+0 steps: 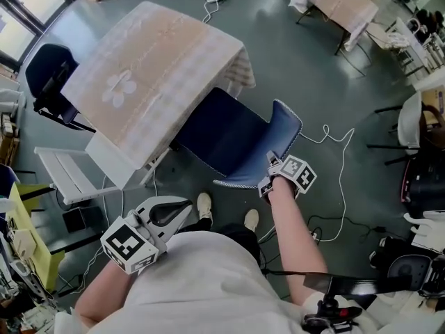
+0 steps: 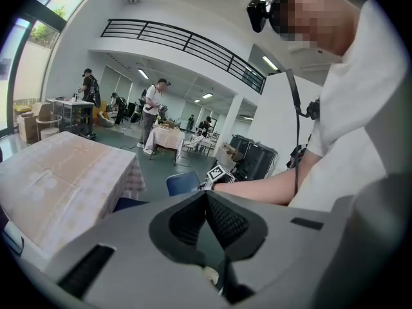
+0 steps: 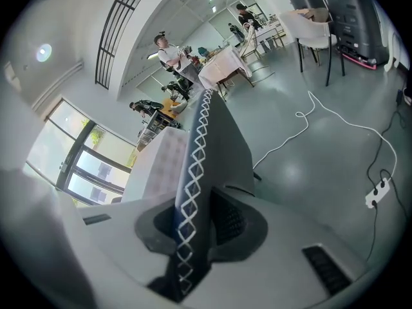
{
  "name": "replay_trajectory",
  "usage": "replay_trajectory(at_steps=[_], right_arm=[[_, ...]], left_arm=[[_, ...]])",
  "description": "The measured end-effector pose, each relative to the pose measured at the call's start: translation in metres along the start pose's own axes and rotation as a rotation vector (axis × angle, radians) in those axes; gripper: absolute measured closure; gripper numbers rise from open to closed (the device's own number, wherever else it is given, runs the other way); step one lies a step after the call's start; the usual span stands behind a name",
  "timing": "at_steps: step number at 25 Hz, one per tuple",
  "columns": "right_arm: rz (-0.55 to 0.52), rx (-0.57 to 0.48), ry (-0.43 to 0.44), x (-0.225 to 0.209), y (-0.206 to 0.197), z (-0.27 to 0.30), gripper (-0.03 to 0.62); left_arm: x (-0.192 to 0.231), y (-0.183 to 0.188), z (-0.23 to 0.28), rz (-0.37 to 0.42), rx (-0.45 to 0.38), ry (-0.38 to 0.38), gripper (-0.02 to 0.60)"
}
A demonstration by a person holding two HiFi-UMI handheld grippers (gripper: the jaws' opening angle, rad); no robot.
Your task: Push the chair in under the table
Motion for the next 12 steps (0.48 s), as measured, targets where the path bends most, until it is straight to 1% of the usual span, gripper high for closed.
replay_trajectory(at_steps=[8,12], right_arm=[[-0.014,0.013,0.016,0.04,-0.019,0.033,0.507],[-0.003,0.003,0.007,0.044,-0.026,0.035,0.505]], left_arm=[[0.028,-0.016,-0.032,-0.018,0.0,0.018,0.571],[0.037,-0.022,-0.045,-0.044,-0.004,0.03,0.572]])
Point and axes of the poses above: the fingertips, and each gripper's own axes: z forward along the fingers, x to its left, y out of its top, the point moved 6 cm from there along -z, backward along the fingers, and after that the axes turned 5 degrees about z, right-handed, at the moved point
